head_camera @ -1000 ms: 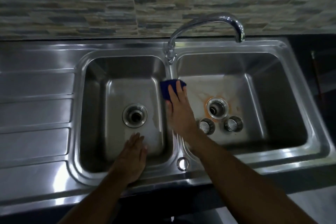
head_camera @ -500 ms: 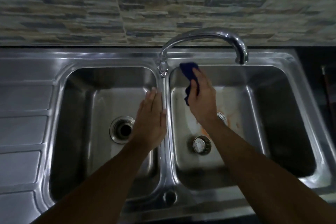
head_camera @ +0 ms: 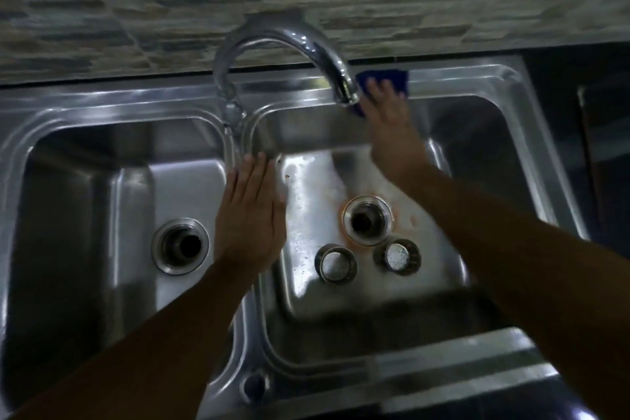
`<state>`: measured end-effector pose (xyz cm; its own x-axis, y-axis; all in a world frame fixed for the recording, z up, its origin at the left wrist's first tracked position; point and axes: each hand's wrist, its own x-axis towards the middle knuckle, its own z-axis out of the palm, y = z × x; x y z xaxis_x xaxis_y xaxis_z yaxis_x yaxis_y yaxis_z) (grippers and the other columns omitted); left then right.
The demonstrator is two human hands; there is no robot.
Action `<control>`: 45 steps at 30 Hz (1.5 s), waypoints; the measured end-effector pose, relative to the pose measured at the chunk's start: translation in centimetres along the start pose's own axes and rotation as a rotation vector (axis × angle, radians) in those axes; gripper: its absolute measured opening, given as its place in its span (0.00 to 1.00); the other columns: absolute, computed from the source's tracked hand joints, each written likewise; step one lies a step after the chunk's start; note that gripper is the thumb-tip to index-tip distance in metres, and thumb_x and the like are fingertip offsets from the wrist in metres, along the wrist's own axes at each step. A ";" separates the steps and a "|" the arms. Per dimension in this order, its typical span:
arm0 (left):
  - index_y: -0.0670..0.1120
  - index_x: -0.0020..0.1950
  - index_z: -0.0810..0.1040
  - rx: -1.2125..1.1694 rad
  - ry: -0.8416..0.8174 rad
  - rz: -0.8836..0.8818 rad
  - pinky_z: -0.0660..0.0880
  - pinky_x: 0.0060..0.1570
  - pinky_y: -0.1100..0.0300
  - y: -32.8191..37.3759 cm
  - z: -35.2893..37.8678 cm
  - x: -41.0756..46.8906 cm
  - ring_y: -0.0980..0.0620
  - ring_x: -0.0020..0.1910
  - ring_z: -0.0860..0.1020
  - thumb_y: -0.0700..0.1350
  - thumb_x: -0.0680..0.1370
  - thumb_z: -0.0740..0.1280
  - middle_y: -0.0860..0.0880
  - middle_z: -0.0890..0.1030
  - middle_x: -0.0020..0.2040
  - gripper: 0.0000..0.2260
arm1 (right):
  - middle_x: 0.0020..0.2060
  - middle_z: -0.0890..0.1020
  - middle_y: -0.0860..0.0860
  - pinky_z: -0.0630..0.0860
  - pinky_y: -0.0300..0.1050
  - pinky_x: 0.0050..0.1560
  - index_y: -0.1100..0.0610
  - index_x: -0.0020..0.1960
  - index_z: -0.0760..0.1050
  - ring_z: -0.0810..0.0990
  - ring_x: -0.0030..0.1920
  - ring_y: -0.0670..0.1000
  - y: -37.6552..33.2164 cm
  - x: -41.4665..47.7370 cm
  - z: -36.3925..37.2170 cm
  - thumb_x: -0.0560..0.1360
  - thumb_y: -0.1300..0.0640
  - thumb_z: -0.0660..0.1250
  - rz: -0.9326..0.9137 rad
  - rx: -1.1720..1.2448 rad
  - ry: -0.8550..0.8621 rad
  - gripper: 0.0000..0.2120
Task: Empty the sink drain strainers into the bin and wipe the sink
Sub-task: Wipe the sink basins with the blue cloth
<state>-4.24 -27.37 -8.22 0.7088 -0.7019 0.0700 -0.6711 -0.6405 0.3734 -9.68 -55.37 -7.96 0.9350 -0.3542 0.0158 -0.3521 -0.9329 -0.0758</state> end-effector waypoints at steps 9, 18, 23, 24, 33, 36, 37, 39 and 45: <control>0.37 0.76 0.67 0.049 0.075 0.019 0.57 0.79 0.44 0.3 0.5 0.4 0.41 0.79 0.61 0.44 0.84 0.56 0.38 0.68 0.76 0.22 | 0.81 0.50 0.61 0.44 0.63 0.79 0.59 0.81 0.50 0.46 0.81 0.64 9.4 0.2 -1.9 0.80 0.61 0.62 0.649 0.070 -0.017 0.34; 0.37 0.73 0.72 0.007 0.119 0.009 0.58 0.78 0.44 0.3 0.6 0.4 0.42 0.79 0.63 0.43 0.83 0.57 0.40 0.70 0.75 0.20 | 0.81 0.49 0.59 0.44 0.58 0.81 0.58 0.82 0.48 0.46 0.81 0.62 1.0 0.1 -0.4 0.73 0.66 0.70 -0.053 0.020 -0.031 0.44; 0.37 0.71 0.74 0.056 0.087 0.013 0.55 0.80 0.46 0.5 0.5 0.5 0.40 0.79 0.62 0.43 0.83 0.56 0.39 0.70 0.75 0.20 | 0.81 0.47 0.60 0.43 0.58 0.80 0.58 0.82 0.46 0.46 0.81 0.63 10.9 -1.6 -2.1 0.74 0.63 0.70 0.127 -0.113 -0.115 0.45; 0.37 0.71 0.74 0.066 0.078 0.012 0.54 0.80 0.46 0.5 0.4 0.5 0.40 0.79 0.62 0.43 0.82 0.55 0.39 0.70 0.75 0.20 | 0.81 0.48 0.62 0.44 0.59 0.79 0.59 0.82 0.47 0.47 0.81 0.64 13.2 -2.0 -2.9 0.74 0.62 0.71 0.193 -0.127 -0.143 0.45; 0.35 0.76 0.66 0.121 -0.018 0.026 0.50 0.81 0.46 0.5 0.1 0.2 0.38 0.80 0.58 0.50 0.83 0.48 0.35 0.63 0.78 0.27 | 0.81 0.50 0.61 0.49 0.62 0.79 0.59 0.81 0.53 0.46 0.81 0.63 16.9 -13.7 -4.5 0.75 0.59 0.72 0.275 -0.187 -0.258 0.42; 0.36 0.76 0.66 0.073 -0.034 0.021 0.49 0.80 0.44 0.6 -0.4 -1.4 0.38 0.80 0.57 0.52 0.83 0.46 0.34 0.62 0.78 0.28 | 0.80 0.51 0.63 0.48 0.62 0.79 0.62 0.80 0.54 0.47 0.80 0.65 15.9 -19.9 -4.5 0.74 0.61 0.72 0.287 -0.144 -0.260 0.41; 0.37 0.76 0.65 0.068 -0.034 0.011 0.48 0.80 0.44 0.9 -0.5 -2.5 0.38 0.80 0.57 0.53 0.83 0.46 0.34 0.62 0.78 0.28 | 0.80 0.52 0.64 0.48 0.61 0.79 0.63 0.80 0.55 0.48 0.80 0.65 15.5 -21.9 -4.6 0.73 0.62 0.72 0.294 -0.125 -0.253 0.41; 0.40 0.79 0.59 0.096 -0.055 -0.012 0.45 0.80 0.43 1.6 -0.7 -5.4 0.40 0.81 0.54 0.53 0.83 0.46 0.37 0.59 0.80 0.28 | 0.79 0.55 0.65 0.50 0.62 0.79 0.65 0.79 0.58 0.51 0.80 0.67 14.4 -25.9 -4.8 0.73 0.65 0.71 0.303 -0.081 -0.224 0.38; 0.37 0.79 0.60 -0.007 -0.113 -0.077 0.49 0.80 0.43 3.2 -1.6 -12.1 0.39 0.81 0.54 0.48 0.82 0.50 0.36 0.58 0.80 0.26 | 0.80 0.56 0.61 0.52 0.61 0.79 0.61 0.78 0.61 0.51 0.81 0.62 10.7 -33.5 -4.8 0.75 0.67 0.66 0.535 0.104 -0.160 0.33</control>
<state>-14.63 -20.45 -6.39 0.7291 -0.6814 -0.0638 -0.6135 -0.6920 0.3804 -45.01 -53.77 -4.53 0.6252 -0.7537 -0.2027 -0.7800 -0.6123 -0.1293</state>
